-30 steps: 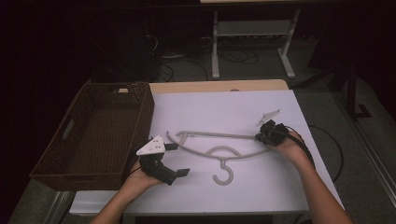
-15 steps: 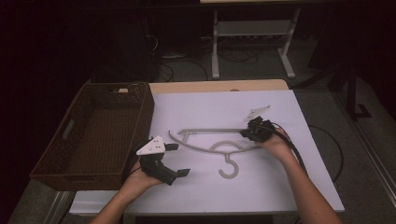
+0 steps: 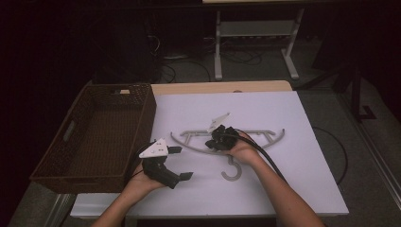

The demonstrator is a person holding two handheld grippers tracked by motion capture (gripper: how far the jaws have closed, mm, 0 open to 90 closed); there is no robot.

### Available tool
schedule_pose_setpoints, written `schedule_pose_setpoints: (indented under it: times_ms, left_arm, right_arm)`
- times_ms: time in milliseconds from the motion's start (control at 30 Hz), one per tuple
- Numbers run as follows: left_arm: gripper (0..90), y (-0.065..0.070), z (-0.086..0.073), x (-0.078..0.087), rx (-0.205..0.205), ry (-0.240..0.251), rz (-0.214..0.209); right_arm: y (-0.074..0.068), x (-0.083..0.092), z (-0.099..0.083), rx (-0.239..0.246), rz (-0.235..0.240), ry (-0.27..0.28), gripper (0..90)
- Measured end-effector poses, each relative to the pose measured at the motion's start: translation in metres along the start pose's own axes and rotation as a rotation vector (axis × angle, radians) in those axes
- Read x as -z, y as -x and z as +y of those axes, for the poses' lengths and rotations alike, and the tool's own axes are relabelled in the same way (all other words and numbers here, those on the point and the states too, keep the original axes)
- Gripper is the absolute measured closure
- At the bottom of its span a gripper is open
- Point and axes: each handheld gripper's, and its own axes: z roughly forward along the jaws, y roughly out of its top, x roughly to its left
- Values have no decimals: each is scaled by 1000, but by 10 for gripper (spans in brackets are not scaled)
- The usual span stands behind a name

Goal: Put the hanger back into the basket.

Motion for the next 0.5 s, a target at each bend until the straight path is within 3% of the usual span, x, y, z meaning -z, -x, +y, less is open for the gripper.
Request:
schedule_pose_setpoints:
  times_ms: [233,500]
  left_arm:
    - [0,0,0,0,-2,-1,2]
    - [0,0,0,1,-8,-3,4]
  right_arm:
    - [-6,-5,0,37,34,-3,893]
    - [-23,-2,-4,104,138,-6,893]
